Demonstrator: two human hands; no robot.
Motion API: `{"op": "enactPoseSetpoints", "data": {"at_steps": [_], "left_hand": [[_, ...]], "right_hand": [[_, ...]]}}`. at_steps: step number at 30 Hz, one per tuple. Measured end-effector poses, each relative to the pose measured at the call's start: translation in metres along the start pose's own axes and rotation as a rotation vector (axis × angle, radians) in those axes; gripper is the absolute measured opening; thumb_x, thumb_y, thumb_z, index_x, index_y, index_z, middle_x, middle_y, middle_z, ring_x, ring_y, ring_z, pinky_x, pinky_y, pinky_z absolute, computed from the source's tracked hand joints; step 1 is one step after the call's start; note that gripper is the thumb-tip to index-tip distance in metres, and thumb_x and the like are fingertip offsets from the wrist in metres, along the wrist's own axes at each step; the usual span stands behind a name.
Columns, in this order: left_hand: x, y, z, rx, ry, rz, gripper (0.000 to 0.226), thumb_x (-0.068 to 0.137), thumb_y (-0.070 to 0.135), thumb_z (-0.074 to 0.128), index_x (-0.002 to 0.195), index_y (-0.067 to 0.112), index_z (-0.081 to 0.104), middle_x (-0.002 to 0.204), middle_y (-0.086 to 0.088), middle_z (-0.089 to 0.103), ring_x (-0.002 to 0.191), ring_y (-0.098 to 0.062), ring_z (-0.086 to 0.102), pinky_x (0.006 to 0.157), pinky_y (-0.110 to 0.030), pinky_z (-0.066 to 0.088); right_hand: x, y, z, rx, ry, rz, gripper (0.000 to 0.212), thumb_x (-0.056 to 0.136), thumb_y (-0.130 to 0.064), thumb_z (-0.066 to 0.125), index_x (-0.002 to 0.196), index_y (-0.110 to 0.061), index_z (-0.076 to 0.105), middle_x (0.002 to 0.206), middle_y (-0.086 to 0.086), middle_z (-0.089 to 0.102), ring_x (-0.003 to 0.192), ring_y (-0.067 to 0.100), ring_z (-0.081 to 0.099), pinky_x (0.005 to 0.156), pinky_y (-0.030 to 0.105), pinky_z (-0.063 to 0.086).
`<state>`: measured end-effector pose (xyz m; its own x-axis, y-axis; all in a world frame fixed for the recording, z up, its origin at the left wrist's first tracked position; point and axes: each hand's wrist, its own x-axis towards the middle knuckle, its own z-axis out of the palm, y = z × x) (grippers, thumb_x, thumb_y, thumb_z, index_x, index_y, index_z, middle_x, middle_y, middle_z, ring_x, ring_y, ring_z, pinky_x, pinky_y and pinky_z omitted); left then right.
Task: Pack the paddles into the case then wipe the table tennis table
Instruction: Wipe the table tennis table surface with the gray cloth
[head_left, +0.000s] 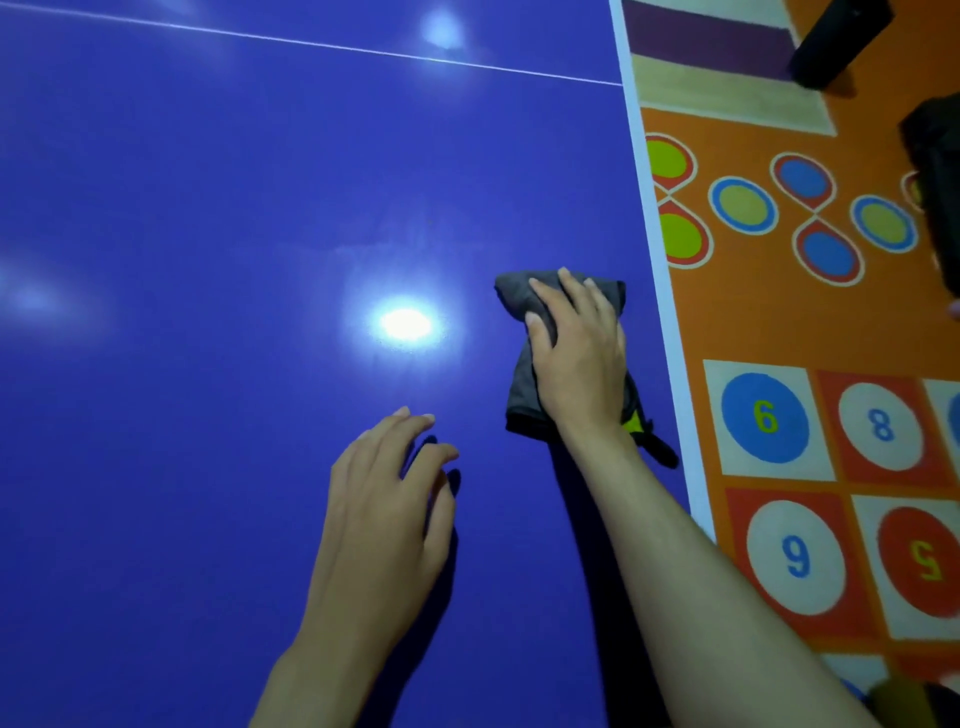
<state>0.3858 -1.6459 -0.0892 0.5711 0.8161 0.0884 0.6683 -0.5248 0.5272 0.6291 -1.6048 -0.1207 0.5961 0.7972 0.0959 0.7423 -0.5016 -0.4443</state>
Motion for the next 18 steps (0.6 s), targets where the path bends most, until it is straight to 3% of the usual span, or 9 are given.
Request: {"op": "enactPoseSetpoints", "data": {"at_steps": [4,11,18], "left_hand": [[-0.011,0.018,0.005,-0.012,0.021,0.028,0.024,0.096,0.018,0.055,0.117,0.018,0.066,0.142,-0.002,0.056,0.144,-0.026,0.043,0.112,-0.042,0.034],[-0.069,0.060,0.018,-0.015,0.019,0.034,0.032,0.097,0.028,0.042,0.115,0.017,0.066,0.139,-0.006,0.057,0.141,-0.030,0.046,0.109,-0.047,0.038],[-0.134,0.091,0.035,-0.024,0.034,0.014,0.033,0.096,0.032,0.042,0.110,0.018,0.069,0.136,-0.005,0.059,0.140,-0.029,0.047,0.103,-0.051,0.042]], "right_hand": [[-0.035,0.002,-0.004,-0.068,-0.003,-0.002,0.045,0.108,-0.040,0.046,0.153,-0.033,0.047,0.167,-0.008,0.033,0.157,0.017,0.020,0.121,0.052,0.028],[-0.179,0.035,-0.032,-0.083,-0.028,-0.015,0.047,0.108,-0.041,0.045,0.154,-0.034,0.045,0.167,-0.007,0.031,0.157,0.018,0.020,0.119,0.049,0.034],[-0.302,0.100,-0.068,-0.089,-0.042,-0.097,0.047,0.108,-0.043,0.041,0.155,-0.039,0.042,0.168,-0.011,0.029,0.157,0.015,0.021,0.115,0.044,0.039]]}}
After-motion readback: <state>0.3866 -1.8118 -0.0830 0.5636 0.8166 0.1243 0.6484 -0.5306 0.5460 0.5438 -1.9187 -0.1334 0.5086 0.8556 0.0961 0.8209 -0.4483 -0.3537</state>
